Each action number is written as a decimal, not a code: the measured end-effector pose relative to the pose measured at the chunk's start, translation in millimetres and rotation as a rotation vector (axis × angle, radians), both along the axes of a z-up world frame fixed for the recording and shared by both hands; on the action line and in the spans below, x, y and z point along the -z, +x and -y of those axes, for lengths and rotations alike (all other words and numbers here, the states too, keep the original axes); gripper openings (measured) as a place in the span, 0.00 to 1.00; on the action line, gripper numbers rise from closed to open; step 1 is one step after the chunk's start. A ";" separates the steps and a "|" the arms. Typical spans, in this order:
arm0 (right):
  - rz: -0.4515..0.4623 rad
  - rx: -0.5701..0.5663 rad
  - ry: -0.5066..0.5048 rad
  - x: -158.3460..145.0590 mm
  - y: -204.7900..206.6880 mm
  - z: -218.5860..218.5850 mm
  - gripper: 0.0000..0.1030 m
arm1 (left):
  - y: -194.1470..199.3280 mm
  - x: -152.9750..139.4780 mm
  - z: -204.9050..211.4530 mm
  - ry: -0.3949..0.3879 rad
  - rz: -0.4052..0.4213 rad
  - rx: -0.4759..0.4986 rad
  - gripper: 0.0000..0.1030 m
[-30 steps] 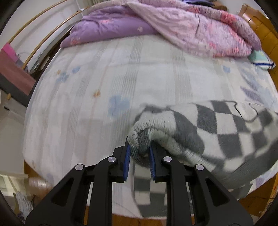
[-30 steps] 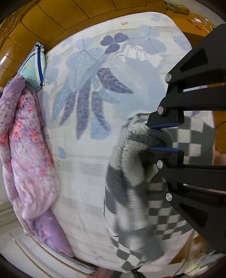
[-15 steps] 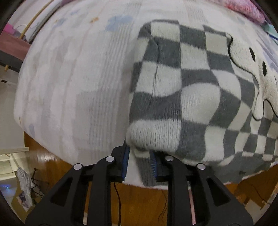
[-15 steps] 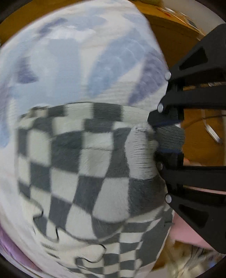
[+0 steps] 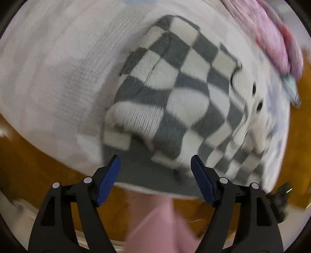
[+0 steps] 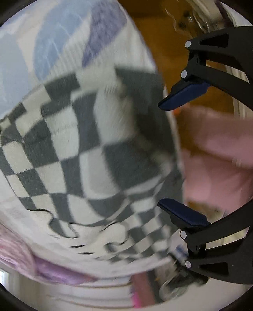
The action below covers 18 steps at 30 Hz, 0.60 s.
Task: Fold large clothes
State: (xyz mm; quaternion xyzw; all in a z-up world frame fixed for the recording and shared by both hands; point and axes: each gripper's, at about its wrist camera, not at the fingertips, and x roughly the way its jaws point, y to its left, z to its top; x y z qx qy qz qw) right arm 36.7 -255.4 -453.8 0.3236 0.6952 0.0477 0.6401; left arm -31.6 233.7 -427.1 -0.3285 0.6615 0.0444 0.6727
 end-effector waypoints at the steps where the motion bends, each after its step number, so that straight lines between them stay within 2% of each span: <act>1: -0.004 0.063 -0.002 6.0 5.0 1.3 0.86 | 3.2 6.3 -6.1 -0.015 0.003 -0.065 0.73; 2: -0.023 0.146 -0.001 13.7 10.2 2.7 0.84 | 5.8 15.3 -13.3 -0.025 -0.010 -0.138 0.73; 3: -0.030 0.205 0.024 19.0 15.1 3.4 0.79 | 8.8 22.8 -17.5 -0.037 -0.030 -0.185 0.67; 4: -0.034 0.238 0.041 22.4 15.9 2.4 0.58 | 12.3 30.3 -20.2 -0.061 -0.045 -0.216 0.43; 5: -0.046 0.265 0.032 24.2 18.0 2.2 0.38 | 16.1 36.7 -21.4 -0.096 -0.053 -0.232 0.29; 6: -0.061 0.276 0.003 23.5 20.0 1.0 0.28 | 20.5 40.1 -20.1 -0.108 -0.068 -0.232 0.18; 7: -0.067 0.274 -0.020 20.0 21.4 -0.4 0.18 | 23.7 38.1 -17.6 -0.083 -0.079 -0.213 0.15; 10: -0.090 0.258 -0.071 -0.7 17.0 -3.2 0.16 | 20.6 20.8 -3.5 -0.024 -0.092 -0.110 0.13; 14: -0.146 0.223 -0.104 -8.7 0.7 1.1 0.16 | -14.9 10.3 1.4 -0.059 -0.129 -0.097 0.12; 16: -0.157 0.155 -0.177 2.0 -1.7 2.8 0.16 | -25.6 20.0 3.8 -0.036 -0.153 -0.077 0.12; 18: -0.176 0.139 -0.207 26.6 -3.4 4.7 0.20 | -32.1 43.4 6.1 -0.018 -0.198 -0.077 0.13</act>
